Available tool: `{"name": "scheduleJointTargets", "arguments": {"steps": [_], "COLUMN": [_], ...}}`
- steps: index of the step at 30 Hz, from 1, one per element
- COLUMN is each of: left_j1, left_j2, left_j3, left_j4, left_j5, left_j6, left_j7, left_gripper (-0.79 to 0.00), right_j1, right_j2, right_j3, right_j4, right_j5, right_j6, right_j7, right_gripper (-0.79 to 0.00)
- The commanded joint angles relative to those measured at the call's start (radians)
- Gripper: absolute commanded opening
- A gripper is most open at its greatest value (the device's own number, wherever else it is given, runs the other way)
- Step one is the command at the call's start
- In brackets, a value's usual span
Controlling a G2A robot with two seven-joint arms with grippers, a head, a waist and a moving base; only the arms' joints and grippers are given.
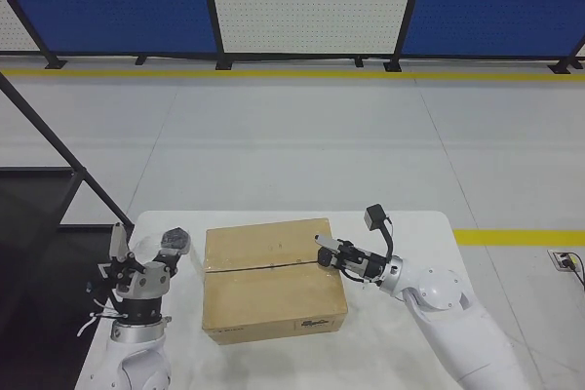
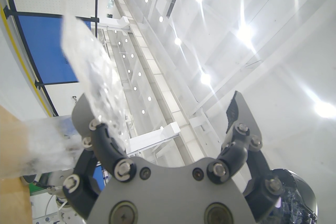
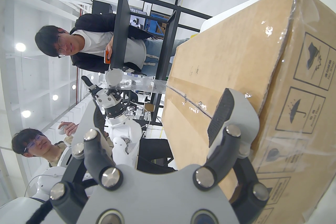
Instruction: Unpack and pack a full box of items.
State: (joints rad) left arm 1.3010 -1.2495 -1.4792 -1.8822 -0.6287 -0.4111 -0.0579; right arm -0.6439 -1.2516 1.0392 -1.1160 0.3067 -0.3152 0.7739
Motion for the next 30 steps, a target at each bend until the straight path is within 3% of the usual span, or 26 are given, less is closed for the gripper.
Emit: {"name": "scheduleJointTargets", "arguments": {"steps": [1, 30], "left_j1": [0.0, -0.051], "left_j2": [-0.003, -0.034], "left_j3": [0.009, 0.108], "left_j4": [-0.002, 0.041], "left_j5": [0.005, 0.029], "left_j6": [-0.004, 0.03], "left_j7": [-0.004, -0.075], "left_gripper": [0.0, 0.0], "right_j1": [0.0, 0.0], "right_j2": [0.0, 0.0], "right_j3": [0.0, 0.0], "right_j4": [0.0, 0.0], "right_j5": [0.0, 0.0], "right_j6": [0.0, 0.0], "right_j7": [0.0, 0.0], "right_gripper": [0.0, 0.0]}}
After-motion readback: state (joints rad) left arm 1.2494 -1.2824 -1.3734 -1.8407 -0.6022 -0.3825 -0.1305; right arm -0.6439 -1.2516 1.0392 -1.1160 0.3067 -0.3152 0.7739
